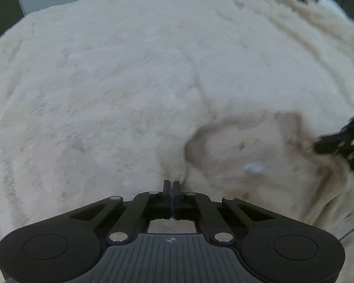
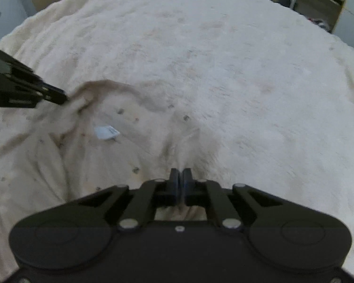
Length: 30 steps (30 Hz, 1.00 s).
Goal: Fold clothes
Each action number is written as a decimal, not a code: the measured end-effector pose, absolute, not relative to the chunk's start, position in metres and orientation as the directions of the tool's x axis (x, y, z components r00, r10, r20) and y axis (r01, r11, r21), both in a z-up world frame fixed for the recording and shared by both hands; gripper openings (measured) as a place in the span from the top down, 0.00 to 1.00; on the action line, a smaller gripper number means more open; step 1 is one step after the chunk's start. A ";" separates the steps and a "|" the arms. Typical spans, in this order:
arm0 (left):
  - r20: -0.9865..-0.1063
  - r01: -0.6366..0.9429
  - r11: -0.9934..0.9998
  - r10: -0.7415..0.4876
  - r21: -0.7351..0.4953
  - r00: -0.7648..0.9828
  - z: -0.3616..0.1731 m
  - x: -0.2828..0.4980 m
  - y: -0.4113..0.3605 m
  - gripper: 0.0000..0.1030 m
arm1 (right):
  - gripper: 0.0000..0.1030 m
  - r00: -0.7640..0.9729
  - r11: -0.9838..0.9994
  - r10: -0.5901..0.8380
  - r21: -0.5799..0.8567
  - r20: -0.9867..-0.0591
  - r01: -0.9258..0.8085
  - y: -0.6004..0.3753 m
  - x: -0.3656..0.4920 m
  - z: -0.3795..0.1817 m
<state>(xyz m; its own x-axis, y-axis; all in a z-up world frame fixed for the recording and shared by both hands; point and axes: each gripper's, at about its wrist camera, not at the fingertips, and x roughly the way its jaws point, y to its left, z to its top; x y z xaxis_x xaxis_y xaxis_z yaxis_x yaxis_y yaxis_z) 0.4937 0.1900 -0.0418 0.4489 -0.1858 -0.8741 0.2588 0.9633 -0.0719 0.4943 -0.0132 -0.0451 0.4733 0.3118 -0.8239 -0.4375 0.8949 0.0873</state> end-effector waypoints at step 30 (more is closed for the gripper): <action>-0.814 -0.041 0.878 -0.423 -0.476 0.398 -0.033 0.551 0.207 0.99 | 0.70 0.632 0.896 0.427 0.206 -0.647 -0.395 -0.053 0.485 -0.009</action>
<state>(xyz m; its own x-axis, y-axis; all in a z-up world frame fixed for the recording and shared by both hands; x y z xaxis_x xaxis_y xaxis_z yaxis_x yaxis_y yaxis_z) 0.5513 0.2066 -0.0332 0.3977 -0.4229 -0.8142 -0.0408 0.8784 -0.4761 0.4852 -0.0528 -0.0087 0.6316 0.4270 -0.6471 -0.3945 0.8955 0.2059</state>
